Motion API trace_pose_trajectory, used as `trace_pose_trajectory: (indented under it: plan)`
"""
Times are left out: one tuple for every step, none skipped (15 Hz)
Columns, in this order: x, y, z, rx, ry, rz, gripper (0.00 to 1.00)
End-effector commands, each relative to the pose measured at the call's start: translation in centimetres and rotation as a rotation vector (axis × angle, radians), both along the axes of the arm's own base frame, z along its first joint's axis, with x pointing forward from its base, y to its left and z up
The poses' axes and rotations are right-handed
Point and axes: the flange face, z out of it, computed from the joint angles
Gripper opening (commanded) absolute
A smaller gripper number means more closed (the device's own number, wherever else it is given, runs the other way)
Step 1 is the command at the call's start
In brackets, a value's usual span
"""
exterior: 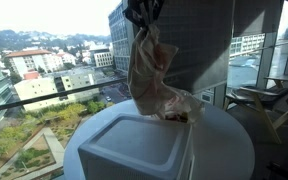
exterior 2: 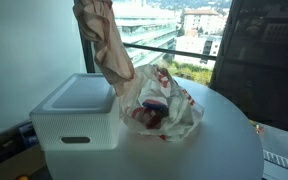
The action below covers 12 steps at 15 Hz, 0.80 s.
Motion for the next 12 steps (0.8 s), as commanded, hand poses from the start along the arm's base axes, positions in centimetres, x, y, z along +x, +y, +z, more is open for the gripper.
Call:
trace_pose_trajectory:
  plan:
    - [-1.8,1.1,2.8,0.014,-0.006,0.076,0.02]
    - [-2.3,1.4,3.0,0.028,0.033,0.096,0.02]
    - [-2.9,1.6,3.2,0.058,0.078,0.127,0.02]
    - [-3.4,1.8,3.3,0.078,0.111,0.148,0.02]
    - [-3.8,1.7,3.3,0.107,0.161,0.170,0.02]
    - [-4.3,1.7,3.3,0.128,0.202,0.185,0.02]
    - [-4.5,1.5,3.1,0.141,0.238,0.189,0.02]
    - [-4.6,1.3,2.8,0.149,0.284,0.186,0.02]
    - [-4.4,1.1,1.9,0.145,0.339,0.166,0.02]
    - [-4.2,0.8,0.9,0.139,0.382,0.150,0.02]
    - [-3.8,0.4,-0.6,0.136,0.439,0.135,0.02]
    - [-3.2,0.0,-2.1,0.126,0.492,0.125,0.02]
